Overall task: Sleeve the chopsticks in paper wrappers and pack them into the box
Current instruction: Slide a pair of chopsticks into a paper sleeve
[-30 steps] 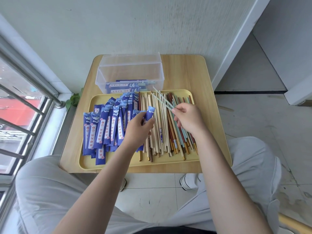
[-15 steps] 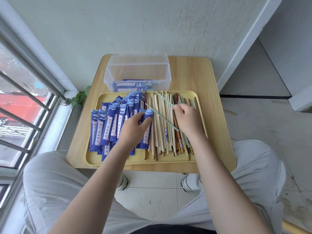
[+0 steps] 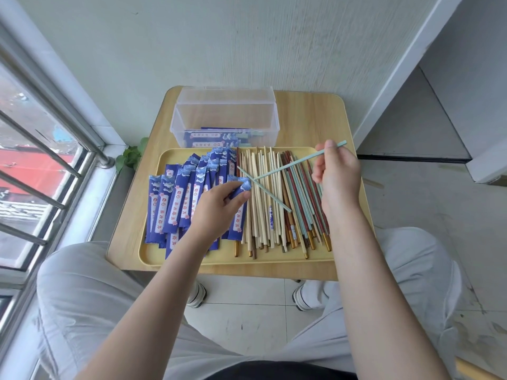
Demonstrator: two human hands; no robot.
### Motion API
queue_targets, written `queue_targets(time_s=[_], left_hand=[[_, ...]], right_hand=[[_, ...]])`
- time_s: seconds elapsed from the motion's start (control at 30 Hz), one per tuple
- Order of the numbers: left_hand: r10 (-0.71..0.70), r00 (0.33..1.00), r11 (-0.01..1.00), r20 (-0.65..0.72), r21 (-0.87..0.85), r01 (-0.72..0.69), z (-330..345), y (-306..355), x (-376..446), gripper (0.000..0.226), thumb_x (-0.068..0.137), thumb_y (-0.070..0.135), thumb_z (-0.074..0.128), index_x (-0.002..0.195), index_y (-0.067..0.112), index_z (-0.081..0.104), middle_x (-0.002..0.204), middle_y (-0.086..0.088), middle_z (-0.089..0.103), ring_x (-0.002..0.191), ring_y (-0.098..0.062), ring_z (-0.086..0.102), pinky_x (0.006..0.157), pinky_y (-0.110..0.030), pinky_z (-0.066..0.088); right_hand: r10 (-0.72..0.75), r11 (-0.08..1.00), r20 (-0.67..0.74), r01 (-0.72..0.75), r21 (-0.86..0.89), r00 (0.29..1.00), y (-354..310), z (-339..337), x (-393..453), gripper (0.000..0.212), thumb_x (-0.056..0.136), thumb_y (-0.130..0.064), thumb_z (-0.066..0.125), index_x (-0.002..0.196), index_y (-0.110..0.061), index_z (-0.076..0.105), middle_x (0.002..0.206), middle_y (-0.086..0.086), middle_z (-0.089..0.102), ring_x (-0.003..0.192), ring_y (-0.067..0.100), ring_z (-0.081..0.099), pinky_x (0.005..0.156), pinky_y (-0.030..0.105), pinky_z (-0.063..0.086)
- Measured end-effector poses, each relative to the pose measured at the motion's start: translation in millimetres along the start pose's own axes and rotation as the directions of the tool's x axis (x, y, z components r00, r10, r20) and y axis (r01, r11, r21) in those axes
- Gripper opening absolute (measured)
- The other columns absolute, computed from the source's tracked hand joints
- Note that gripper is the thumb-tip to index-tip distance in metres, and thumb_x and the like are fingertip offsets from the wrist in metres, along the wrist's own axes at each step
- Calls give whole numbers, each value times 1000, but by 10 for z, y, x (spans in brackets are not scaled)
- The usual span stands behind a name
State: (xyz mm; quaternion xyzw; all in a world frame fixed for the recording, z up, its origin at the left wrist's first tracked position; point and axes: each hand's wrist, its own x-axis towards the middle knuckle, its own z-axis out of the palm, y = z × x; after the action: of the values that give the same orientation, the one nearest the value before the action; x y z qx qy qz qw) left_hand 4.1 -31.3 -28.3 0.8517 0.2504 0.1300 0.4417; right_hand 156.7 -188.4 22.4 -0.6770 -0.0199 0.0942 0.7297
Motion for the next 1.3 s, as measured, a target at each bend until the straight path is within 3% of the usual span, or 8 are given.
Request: queue_targets(time_s=[0.2,0.33,0.43,0.57,0.7,0.93,1.13,1.3], left_hand=[[11,999,999,47,-33,-9,15,45,-50,40,95,32,66,129,12,65,79,-1,63,70,-21,59,65,-28,48],[-12,988,993,155,-111,29,9,117,-63,32,98,36,60,124,19,67,68,2,51,54,-3,41,56,-17,39],[-69,925,924,373,-326,200,-29,217,-84,33,105,39,46,110,19,71,65,6,53,56,-8,43,59,-22,41],[-72,828,766,555,-501,403,-29,265,-99,47,110,34,31,125,2,62,76,-9,62,53,-18,48,55,-27,44],[-103,844,678,526,-584,447,11,291,-107,41,110,28,33,117,-6,55,73,-13,63,47,-20,47,49,-28,44],[-269,864,651,425,-581,489,16,202,-83,23,109,26,40,108,5,49,75,-14,65,50,-21,51,48,-30,45],[-408,800,491,439,-633,598,49,37,-34,20,110,25,37,101,10,47,68,-11,59,51,-23,48,51,-31,45],[-393,791,567,469,-553,610,48,37,-42,20,103,30,52,104,10,51,69,-8,58,53,-21,48,56,-32,45]], right_hand=[[46,999,48,-45,-12,998,72,-19,-17,30,106,-21,48,83,-8,64,58,-4,47,48,10,38,47,24,31],[65,997,145,-59,-45,987,104,42,-68,28,106,-19,48,87,-7,65,61,-2,48,49,9,40,49,24,32],[62,987,223,-27,-157,973,144,125,-117,25,105,-20,51,88,-9,67,59,-3,50,52,11,45,53,27,39],[43,951,284,48,-306,958,241,212,-165,13,98,-23,63,100,-12,70,77,1,67,65,11,61,66,34,52],[-20,935,322,132,-329,946,288,274,-248,28,92,-16,71,116,-15,57,78,-3,68,66,-3,65,64,11,48],[29,808,392,209,-551,919,420,269,-233,16,101,-26,55,105,-18,68,96,-8,69,89,9,65,76,24,53],[99,361,350,294,-885,932,625,117,-195,13,96,-25,64,96,-13,59,99,1,54,88,19,55,67,29,42],[63,394,359,307,-867,931,588,131,-207,12,98,-22,60,92,-13,57,95,0,56,77,17,55,57,25,37]])
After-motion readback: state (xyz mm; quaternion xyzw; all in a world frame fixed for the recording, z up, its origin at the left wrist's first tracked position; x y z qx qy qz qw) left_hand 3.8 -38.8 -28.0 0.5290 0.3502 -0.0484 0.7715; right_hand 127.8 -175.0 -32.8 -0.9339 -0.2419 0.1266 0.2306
